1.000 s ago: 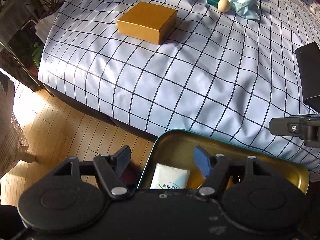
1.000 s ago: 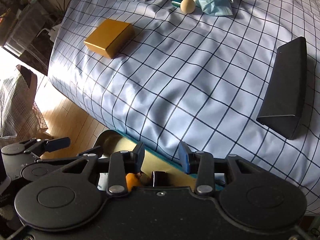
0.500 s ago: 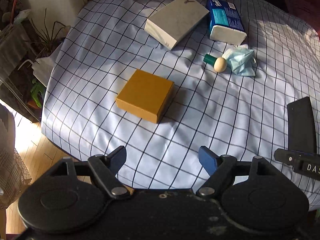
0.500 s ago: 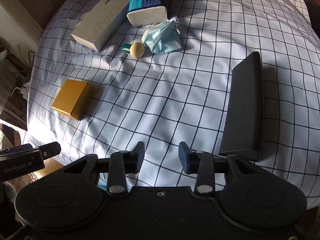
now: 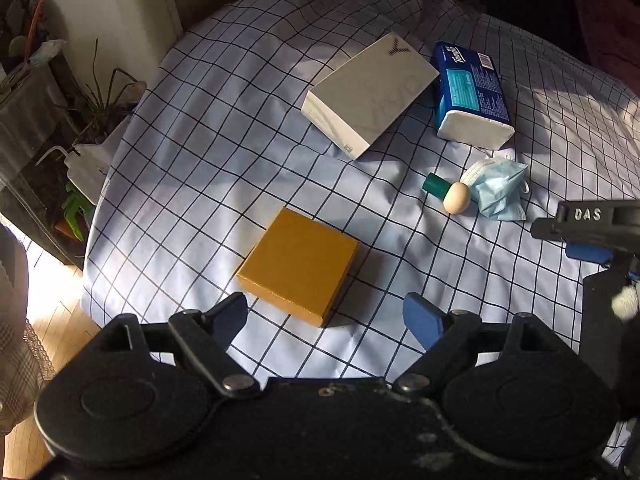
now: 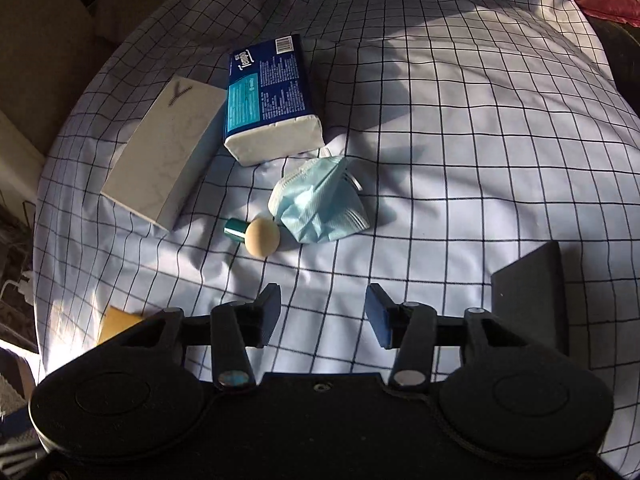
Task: Organize soft objects
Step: 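Withdraw both tools from the tray toward the remaining pile, then grasp the blue face mask with the right tool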
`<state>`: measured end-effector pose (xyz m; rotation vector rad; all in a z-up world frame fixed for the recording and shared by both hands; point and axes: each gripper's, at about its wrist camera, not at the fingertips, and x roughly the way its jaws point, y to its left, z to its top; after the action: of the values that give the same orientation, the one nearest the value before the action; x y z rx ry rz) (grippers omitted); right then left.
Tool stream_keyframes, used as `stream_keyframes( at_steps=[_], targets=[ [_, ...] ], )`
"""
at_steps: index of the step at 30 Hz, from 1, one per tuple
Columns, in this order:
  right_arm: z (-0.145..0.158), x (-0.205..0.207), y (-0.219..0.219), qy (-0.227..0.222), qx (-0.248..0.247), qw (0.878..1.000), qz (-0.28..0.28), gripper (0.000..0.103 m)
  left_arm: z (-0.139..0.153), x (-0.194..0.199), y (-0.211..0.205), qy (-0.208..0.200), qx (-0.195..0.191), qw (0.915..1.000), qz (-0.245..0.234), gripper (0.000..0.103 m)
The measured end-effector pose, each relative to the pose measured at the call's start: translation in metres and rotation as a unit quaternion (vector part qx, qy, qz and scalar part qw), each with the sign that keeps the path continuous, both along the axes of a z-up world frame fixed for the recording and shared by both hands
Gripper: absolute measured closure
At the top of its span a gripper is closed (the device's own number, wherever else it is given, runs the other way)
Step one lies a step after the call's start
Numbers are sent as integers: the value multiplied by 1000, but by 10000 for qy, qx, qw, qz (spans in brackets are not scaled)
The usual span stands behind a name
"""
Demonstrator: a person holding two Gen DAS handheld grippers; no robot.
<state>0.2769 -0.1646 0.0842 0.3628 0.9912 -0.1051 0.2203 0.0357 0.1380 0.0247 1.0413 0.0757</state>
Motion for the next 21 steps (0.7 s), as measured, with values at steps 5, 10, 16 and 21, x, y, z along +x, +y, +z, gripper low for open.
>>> stream_keyframes(
  at_steps=[5, 10, 16, 21],
  targets=[
    [-19, 42, 3, -81, 222, 9981, -566, 54, 2, -1, 17, 102, -234, 9995, 208, 19],
    [-39, 76, 10, -88, 144, 9948, -1004, 54, 11, -6, 30, 26, -393, 9987, 333, 19],
    [-61, 99, 18, 53, -15, 9910, -1338, 47, 18, -8, 36, -55, -508, 9981, 354, 18],
    [-71, 98, 11, 137, 40, 9884, -1511, 51, 15, -6, 38, -23, -502, 9980, 372, 18]
  ],
)
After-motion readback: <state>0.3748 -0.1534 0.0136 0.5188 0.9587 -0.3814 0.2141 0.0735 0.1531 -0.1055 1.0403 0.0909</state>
